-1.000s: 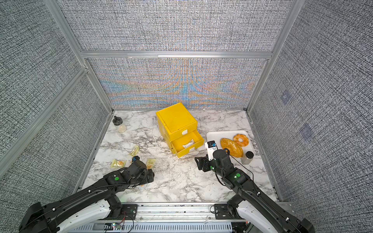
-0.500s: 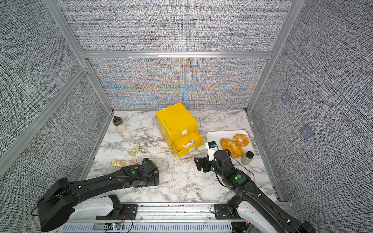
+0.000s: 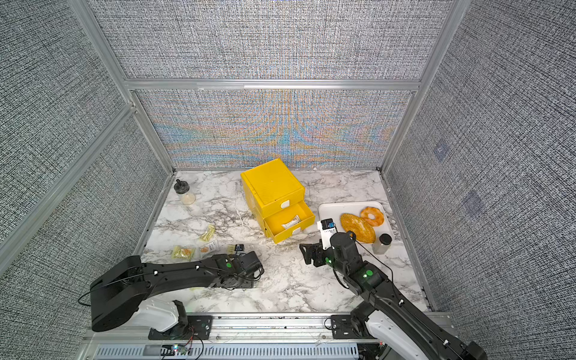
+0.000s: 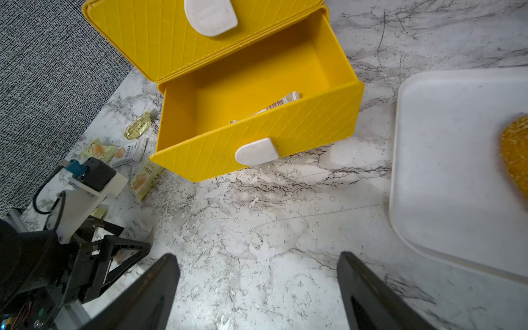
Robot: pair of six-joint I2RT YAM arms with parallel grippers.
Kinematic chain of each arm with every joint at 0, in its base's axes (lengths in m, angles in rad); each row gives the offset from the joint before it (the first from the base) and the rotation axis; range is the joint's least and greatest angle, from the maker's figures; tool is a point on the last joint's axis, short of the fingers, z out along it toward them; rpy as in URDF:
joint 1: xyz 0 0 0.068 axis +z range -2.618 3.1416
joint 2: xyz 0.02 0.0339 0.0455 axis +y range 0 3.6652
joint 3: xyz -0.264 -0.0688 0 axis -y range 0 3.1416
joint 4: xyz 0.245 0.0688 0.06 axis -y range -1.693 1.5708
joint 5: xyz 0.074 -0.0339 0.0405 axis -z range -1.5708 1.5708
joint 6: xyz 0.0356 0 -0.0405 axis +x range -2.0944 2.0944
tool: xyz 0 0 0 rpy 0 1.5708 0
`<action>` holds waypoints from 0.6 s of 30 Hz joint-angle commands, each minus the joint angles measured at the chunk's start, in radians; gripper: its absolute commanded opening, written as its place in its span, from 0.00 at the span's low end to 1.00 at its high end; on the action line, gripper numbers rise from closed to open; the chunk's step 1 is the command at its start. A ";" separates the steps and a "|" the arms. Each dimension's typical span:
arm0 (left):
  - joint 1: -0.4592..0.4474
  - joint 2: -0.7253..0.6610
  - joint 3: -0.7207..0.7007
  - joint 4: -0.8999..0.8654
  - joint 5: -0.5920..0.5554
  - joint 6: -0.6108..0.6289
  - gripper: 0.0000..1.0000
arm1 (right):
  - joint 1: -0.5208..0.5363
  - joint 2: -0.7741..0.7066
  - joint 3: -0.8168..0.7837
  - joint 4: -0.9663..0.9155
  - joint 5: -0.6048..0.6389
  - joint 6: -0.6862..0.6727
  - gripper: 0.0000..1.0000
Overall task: Place the cookies into the drawer by color
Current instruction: Pick up the cookie at the center of the board.
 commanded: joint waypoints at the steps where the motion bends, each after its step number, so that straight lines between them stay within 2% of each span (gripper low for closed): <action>1: -0.010 0.025 -0.001 -0.012 0.000 -0.014 0.54 | 0.000 -0.003 -0.005 0.022 -0.003 -0.002 0.90; 3: -0.016 0.013 0.005 -0.019 -0.005 -0.017 0.50 | 0.000 -0.002 -0.007 0.024 -0.004 -0.004 0.90; 9: -0.027 -0.041 0.051 -0.051 -0.029 0.013 0.47 | 0.001 -0.003 -0.010 0.027 0.002 -0.002 0.89; 18: -0.033 -0.025 0.248 -0.111 -0.067 0.111 0.46 | 0.001 -0.012 -0.009 0.022 0.011 0.002 0.90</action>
